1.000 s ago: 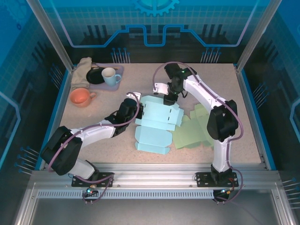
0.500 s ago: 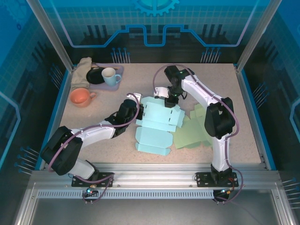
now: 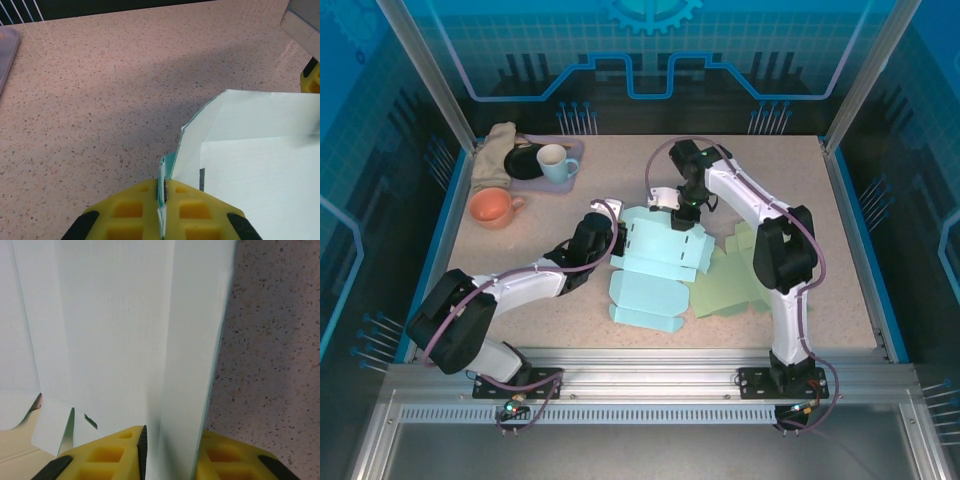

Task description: Fold the paper box

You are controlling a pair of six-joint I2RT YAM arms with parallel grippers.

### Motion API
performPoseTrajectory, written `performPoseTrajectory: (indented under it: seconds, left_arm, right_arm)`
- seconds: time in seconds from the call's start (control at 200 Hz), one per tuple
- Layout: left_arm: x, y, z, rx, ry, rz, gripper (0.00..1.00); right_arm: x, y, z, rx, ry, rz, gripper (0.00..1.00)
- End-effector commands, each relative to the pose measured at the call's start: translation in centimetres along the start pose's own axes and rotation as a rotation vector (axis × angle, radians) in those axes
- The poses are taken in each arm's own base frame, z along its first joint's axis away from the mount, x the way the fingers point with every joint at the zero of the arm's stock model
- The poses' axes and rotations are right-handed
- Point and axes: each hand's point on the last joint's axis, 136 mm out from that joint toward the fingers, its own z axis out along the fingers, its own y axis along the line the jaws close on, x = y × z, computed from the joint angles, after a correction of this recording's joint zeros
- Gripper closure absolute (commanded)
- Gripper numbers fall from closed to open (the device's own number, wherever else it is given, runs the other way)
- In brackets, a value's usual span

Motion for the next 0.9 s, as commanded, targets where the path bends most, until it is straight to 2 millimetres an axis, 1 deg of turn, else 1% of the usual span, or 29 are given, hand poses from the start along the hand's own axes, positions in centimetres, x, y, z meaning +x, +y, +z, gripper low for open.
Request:
performPoseTrajectory:
  seconds: [0.0, 0.065, 0.195, 0.28, 0.41, 0.47, 0.59, 0.635, 0.69, 0.75, 0.83, 0.895]
  left_arm:
    - [-1.4, -0.2, -0.7, 0.009, -0.066, -0.015, 1.00]
    - [-1.4, -0.1, -0.6, 0.004, -0.068, -0.017, 1.00]
    - [-1.6, 0.3, -0.6, -0.021, -0.079, -0.032, 1.00]
    - [-1.9, 1.0, -0.6, -0.063, -0.086, -0.064, 1.00]
    - [-3.1, 1.9, -1.6, -0.089, -0.106, -0.151, 1.00]
    - [-4.2, 2.4, -2.6, -0.091, -0.121, -0.217, 0.90]
    - [-6.3, 3.5, -4.8, -0.048, -0.120, -0.391, 0.80]
    - [-6.9, 3.6, -5.3, -0.016, -0.111, -0.452, 0.75]
    - [-7.5, 3.5, -5.8, 0.008, -0.103, -0.511, 0.66]
    - [-8.3, 3.0, -6.1, 0.041, -0.098, -0.547, 0.64]
    - [-9.3, 1.6, -5.8, 0.115, -0.084, -0.584, 0.65]
    - [-9.5, 0.7, -5.0, 0.151, -0.056, -0.609, 0.66]
  right_arm:
    - [0.5, 0.1, -0.2, -0.035, -0.002, 0.012, 0.78]
    - [0.7, 0.1, -0.3, -0.039, 0.001, 0.017, 0.81]
    - [1.0, 0.0, -0.6, -0.034, 0.008, 0.022, 0.93]
    - [1.1, -0.3, -0.9, -0.014, 0.015, 0.027, 1.00]
    - [1.2, -1.2, -1.3, 0.032, 0.045, 0.049, 1.00]
    - [1.3, -1.2, -1.5, 0.032, 0.061, 0.059, 1.00]
    - [1.5, -1.8, -1.7, 0.044, 0.082, 0.092, 1.00]
    - [1.4, -1.9, -1.8, 0.048, 0.084, 0.100, 1.00]
    - [1.4, -2.0, -1.8, 0.047, 0.084, 0.105, 1.00]
    - [1.5, -2.0, -1.9, 0.047, 0.085, 0.110, 1.00]
    - [1.3, -2.1, -2.2, 0.048, 0.073, 0.117, 1.00]
    - [1.3, -2.1, -2.3, 0.045, 0.063, 0.122, 1.00]
